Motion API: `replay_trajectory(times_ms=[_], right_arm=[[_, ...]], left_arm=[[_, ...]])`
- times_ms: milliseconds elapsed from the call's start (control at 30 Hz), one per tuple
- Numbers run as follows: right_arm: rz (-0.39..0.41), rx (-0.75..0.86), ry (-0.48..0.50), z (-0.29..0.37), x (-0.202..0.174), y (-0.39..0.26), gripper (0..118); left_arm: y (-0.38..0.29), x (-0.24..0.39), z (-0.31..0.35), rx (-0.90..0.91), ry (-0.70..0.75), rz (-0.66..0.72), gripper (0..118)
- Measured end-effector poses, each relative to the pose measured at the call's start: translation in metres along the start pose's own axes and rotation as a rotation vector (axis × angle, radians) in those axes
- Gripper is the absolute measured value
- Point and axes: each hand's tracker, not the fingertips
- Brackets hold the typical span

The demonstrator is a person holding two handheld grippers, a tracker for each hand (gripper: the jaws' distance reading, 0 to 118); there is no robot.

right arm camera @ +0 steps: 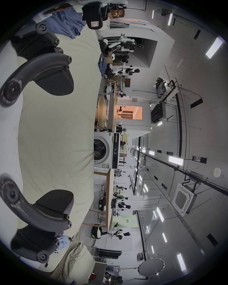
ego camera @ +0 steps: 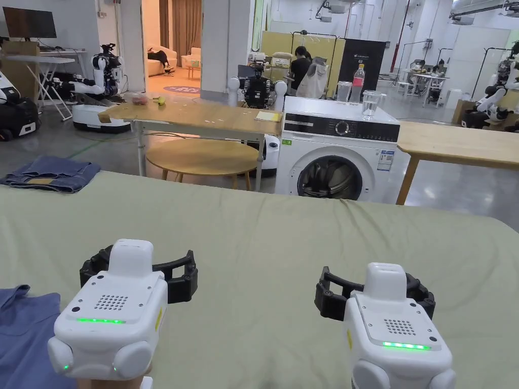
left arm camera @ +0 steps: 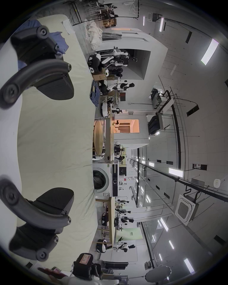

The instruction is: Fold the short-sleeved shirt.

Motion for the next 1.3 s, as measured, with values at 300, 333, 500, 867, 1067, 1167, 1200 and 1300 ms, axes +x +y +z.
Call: replay_trajectory(times_ms=[300, 333, 500, 867, 1067, 1167, 1200, 1300], right_arm=[[-0.044, -0.009, -0.006, 0.0004, 0.0033, -0.0016, 118], [-0.045, -0.009, -0.008, 0.0005, 0.0035, -0.0019, 118], [-0.042, -0.010, -0.017, 0.0011, 0.0039, -0.0042, 118], [-0.025, -0.010, -0.027, 0.0036, -0.0005, -0.0057, 118], [-0.041, 0.010, -0.054, 0.0064, -0.0003, -0.0053, 109], [-0.044, 0.019, -0.070, 0.0084, 0.0002, -0.0029, 64], [-0.042, 0.016, -0.074, 0.0079, 0.0006, -0.0021, 43], [-0.077, 0.019, -0.065, 0.0077, 0.0055, -0.0021, 7]], left_arm=[[0.0027, -0.0010, -0.0005, -0.010, -0.010, 0.011, 113], [0.0029, -0.0009, -0.0004, -0.009, -0.012, 0.012, 113], [0.0036, -0.0018, -0.0001, -0.003, -0.007, 0.015, 113], [0.0017, -0.0001, 0.0031, -0.005, -0.014, 0.021, 113], [0.0002, 0.0005, 0.0045, 0.008, 0.006, 0.032, 109], [0.0010, 0.0004, 0.0050, 0.011, 0.002, 0.039, 76], [0.0013, 0.0009, 0.0048, 0.004, 0.005, 0.038, 61], [0.0017, 0.0045, 0.0024, -0.039, 0.050, -0.011, 10]])
